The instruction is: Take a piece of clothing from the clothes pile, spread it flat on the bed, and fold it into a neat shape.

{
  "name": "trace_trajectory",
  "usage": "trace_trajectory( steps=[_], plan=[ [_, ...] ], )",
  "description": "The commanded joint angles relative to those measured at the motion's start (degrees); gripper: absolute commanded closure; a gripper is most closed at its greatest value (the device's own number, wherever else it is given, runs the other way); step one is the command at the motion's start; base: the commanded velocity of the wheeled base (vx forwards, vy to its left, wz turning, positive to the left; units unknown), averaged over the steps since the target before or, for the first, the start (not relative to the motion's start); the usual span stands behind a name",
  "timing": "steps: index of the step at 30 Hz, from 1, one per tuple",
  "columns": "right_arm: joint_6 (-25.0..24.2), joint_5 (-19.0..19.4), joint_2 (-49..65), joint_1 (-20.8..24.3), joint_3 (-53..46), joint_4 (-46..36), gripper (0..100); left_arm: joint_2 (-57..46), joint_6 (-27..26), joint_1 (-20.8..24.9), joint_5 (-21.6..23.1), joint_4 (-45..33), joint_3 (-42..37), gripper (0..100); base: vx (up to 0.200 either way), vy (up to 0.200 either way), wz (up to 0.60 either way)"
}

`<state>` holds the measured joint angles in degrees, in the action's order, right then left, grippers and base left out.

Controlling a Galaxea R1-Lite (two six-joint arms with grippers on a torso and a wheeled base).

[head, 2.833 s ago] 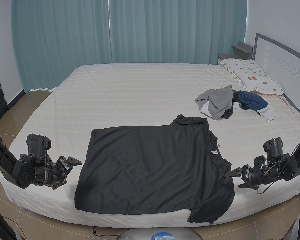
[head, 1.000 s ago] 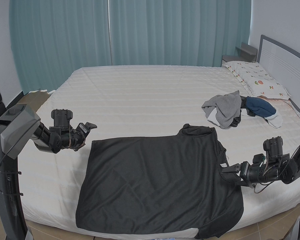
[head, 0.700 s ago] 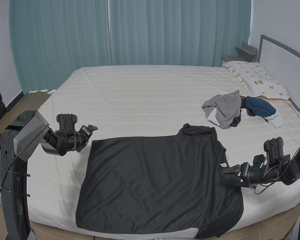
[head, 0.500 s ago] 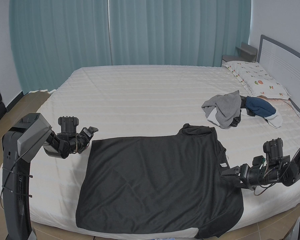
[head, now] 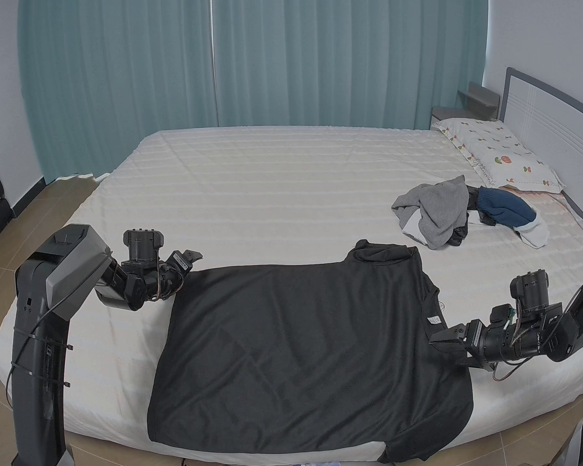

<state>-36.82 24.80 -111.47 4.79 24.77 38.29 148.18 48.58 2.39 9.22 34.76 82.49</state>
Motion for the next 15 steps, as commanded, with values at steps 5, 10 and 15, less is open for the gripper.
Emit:
trace_trajectory(
  steps=[5, 10, 15],
  plan=[
    [-0.01, -0.19, -0.41, -0.84, 0.01, 0.03, 0, 0.53, -0.06, -0.1, -0.69, 0.31, 0.21, 100, 0.0, 0.0, 0.0],
    [-0.01, -0.19, -0.85, -1.89, -0.07, 1.61, 0, 0.62, 0.02, -0.54, -3.15, 0.58, 1.71, 100, 0.0, 0.0, 0.0],
    [-0.1, -0.19, -1.47, -3.21, 0.1, 3.46, 0, 2.2, 0.02, -1.51, -7.81, 0.75, 5.66, 100, 0.0, 0.0, 0.0]
  ],
)
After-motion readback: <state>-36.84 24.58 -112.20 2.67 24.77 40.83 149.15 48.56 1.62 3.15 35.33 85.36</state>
